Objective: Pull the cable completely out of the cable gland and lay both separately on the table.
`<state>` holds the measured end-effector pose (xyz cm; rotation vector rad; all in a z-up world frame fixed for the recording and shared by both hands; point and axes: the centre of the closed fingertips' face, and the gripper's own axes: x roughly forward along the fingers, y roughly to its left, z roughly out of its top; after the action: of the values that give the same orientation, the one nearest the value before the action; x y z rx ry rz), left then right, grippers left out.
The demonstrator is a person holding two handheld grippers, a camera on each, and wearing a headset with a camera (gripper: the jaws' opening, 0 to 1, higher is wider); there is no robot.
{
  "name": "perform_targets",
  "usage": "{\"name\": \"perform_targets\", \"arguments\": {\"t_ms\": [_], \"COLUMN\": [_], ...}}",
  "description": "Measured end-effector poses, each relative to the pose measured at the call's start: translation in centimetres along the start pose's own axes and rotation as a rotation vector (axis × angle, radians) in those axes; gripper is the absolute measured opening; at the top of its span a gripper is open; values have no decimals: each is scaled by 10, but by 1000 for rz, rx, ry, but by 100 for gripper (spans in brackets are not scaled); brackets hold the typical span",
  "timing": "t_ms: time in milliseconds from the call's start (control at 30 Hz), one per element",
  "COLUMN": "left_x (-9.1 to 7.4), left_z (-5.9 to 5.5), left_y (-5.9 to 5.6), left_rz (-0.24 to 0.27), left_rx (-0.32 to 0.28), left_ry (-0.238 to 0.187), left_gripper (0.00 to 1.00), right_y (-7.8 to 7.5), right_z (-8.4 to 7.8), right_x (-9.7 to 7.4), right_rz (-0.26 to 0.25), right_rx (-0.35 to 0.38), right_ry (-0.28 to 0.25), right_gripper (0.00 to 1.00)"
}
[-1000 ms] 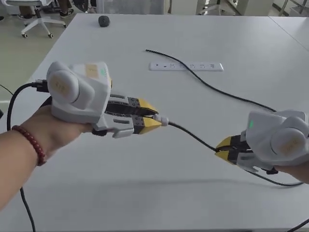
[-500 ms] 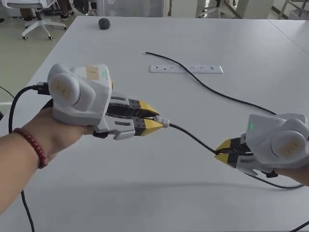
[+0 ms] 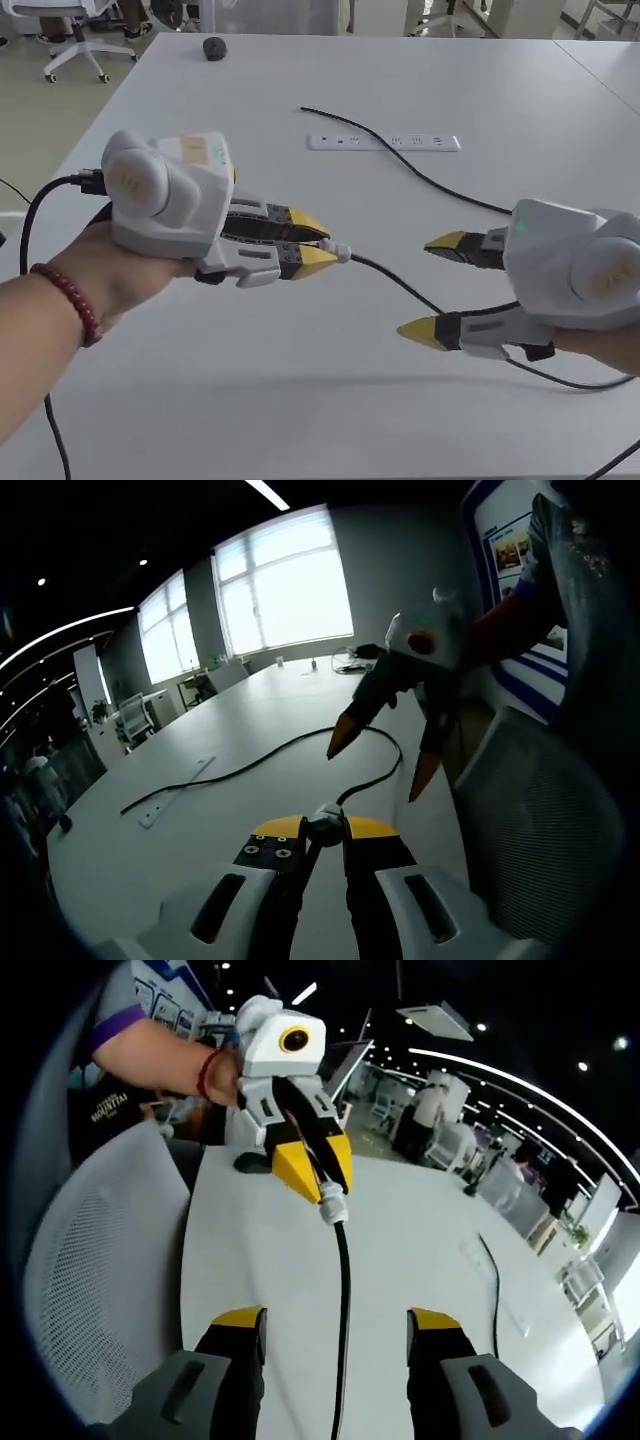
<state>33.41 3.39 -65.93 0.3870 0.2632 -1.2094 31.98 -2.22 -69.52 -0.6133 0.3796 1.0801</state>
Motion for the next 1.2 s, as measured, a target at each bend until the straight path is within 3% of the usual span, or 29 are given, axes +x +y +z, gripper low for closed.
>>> {"name": "perform_targets", "arguments": {"t_ms": [267,467,767,1200], "left_x": [0,0,0,1], "left_z": [0,0,0,4], "left_y": [0,-1,-2,-3], "left_rz": [2,0,-1,-8], "left_rx": [-1,-1,-1,-2], "left_ry": [-2,-2,-2,-14], "left_gripper": [15,15,15,15], "right_y": [5,4,3,-1], "right_z": [31,44,46,44], "right_x": [6,8,15,22], "right_rz": [14,16,23,34], "right_rx": [-62,-89,-130,-176], "right_ry": [-50,-61,-42,-6], "right_gripper": [55,53,48,26]}}
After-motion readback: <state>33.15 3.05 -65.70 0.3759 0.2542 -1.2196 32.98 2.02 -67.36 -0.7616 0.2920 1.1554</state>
